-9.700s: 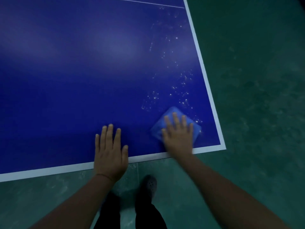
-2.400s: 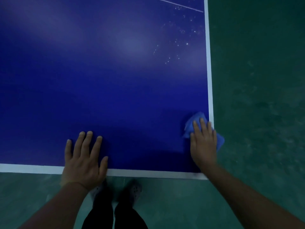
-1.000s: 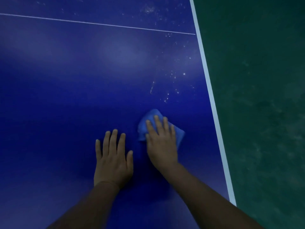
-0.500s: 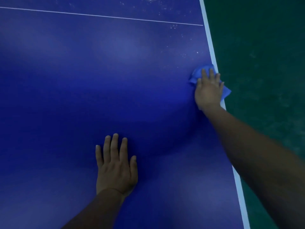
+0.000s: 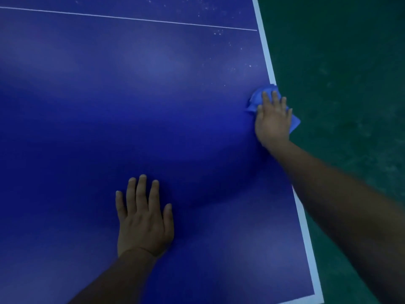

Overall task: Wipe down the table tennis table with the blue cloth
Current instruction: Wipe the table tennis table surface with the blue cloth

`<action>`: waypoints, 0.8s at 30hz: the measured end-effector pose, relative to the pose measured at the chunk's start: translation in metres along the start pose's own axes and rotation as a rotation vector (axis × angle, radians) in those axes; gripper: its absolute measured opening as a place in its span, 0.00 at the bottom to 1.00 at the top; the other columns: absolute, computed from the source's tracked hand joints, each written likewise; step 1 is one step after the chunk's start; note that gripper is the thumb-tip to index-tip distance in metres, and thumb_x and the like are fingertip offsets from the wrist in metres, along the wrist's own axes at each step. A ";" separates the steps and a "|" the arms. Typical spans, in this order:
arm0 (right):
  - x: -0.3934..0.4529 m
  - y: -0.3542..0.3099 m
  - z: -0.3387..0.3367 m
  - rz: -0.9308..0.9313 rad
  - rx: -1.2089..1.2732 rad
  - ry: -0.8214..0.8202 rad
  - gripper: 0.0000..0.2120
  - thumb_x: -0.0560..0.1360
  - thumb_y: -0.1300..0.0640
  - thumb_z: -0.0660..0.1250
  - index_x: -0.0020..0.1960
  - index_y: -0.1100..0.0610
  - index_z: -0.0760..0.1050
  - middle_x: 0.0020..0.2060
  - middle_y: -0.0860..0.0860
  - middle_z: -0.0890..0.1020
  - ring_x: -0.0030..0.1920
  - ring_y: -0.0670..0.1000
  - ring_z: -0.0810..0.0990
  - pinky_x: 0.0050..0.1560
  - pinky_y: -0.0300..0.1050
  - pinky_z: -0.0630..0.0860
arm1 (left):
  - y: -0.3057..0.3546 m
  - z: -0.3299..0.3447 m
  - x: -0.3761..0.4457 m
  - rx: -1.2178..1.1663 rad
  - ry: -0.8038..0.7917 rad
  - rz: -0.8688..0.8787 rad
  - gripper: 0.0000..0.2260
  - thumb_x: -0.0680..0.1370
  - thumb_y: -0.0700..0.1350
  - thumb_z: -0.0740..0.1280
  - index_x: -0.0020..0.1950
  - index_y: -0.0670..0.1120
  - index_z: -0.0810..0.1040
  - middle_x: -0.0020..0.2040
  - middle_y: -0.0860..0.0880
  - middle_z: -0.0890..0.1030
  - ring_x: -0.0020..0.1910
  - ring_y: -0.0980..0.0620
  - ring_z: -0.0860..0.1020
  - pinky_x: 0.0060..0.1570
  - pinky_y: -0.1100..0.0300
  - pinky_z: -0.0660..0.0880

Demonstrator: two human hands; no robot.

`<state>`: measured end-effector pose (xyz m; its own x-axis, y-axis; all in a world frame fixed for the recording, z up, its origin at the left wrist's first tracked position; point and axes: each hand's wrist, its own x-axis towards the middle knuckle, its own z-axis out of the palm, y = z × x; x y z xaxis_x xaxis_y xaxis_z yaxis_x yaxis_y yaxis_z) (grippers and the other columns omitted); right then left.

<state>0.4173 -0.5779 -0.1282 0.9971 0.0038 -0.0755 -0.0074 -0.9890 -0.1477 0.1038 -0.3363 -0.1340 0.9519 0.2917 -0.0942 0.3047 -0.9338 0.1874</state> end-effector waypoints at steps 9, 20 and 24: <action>-0.154 0.053 0.009 -0.086 0.007 0.011 0.26 0.82 0.49 0.47 0.77 0.55 0.65 0.78 0.56 0.64 0.77 0.62 0.60 0.74 0.63 0.58 | 0.002 -0.004 0.003 -0.010 -0.058 -0.024 0.30 0.80 0.58 0.49 0.78 0.42 0.63 0.80 0.40 0.57 0.80 0.41 0.49 0.77 0.39 0.41; -0.368 0.131 0.015 -0.066 0.062 -0.026 0.23 0.86 0.47 0.46 0.77 0.52 0.62 0.78 0.54 0.62 0.80 0.59 0.55 0.76 0.64 0.54 | 0.005 -0.008 -0.002 -0.036 -0.048 -0.048 0.30 0.80 0.57 0.50 0.78 0.42 0.61 0.80 0.40 0.56 0.80 0.41 0.48 0.77 0.37 0.43; -0.348 0.152 0.008 -0.128 0.095 -0.045 0.23 0.82 0.52 0.53 0.77 0.53 0.63 0.78 0.52 0.61 0.79 0.60 0.57 0.74 0.66 0.60 | 0.008 -0.009 -0.003 -0.045 -0.039 -0.050 0.31 0.80 0.57 0.49 0.78 0.41 0.62 0.80 0.39 0.56 0.80 0.40 0.48 0.78 0.37 0.43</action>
<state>0.0683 -0.7285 -0.1321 0.9860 0.1374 -0.0940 0.1101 -0.9617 -0.2511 0.1041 -0.3426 -0.1235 0.9338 0.3284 -0.1419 0.3535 -0.9080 0.2250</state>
